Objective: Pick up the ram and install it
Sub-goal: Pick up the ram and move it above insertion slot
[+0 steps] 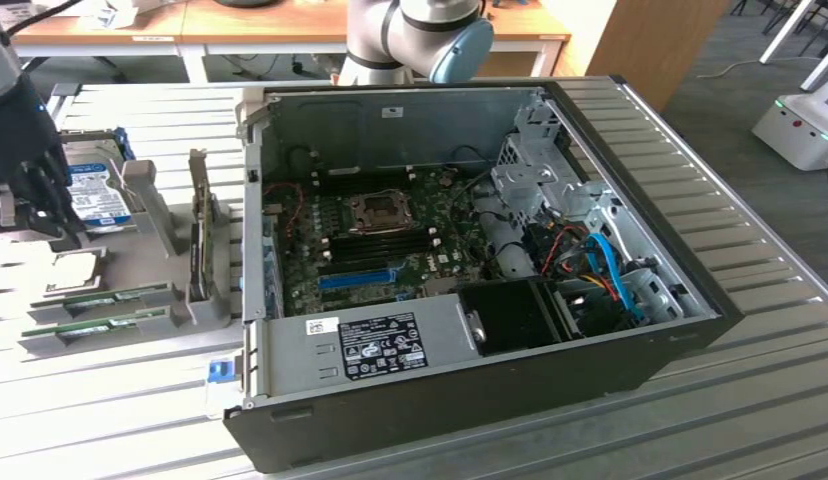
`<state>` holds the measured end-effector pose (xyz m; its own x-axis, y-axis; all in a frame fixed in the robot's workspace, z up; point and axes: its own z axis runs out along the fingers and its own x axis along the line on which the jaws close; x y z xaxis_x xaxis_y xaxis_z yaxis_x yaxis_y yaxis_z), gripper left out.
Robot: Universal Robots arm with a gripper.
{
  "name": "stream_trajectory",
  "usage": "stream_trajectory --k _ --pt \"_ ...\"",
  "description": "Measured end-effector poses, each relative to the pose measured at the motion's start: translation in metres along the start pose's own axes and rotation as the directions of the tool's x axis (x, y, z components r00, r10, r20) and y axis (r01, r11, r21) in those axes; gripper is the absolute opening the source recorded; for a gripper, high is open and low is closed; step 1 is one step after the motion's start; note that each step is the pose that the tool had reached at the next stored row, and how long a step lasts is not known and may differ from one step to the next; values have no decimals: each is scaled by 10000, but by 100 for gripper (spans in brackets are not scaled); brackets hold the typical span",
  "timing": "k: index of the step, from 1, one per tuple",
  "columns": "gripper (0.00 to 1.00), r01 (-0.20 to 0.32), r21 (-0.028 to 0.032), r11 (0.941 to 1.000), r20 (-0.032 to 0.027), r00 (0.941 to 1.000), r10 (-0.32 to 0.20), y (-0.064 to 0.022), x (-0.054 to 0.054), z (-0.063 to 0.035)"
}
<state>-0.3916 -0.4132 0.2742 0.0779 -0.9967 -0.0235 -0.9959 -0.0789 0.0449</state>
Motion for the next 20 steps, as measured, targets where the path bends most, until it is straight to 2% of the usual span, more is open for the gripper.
stream_trajectory --k 20 --pt "30 0 1 10000 1 10000 0 -16 8 364"
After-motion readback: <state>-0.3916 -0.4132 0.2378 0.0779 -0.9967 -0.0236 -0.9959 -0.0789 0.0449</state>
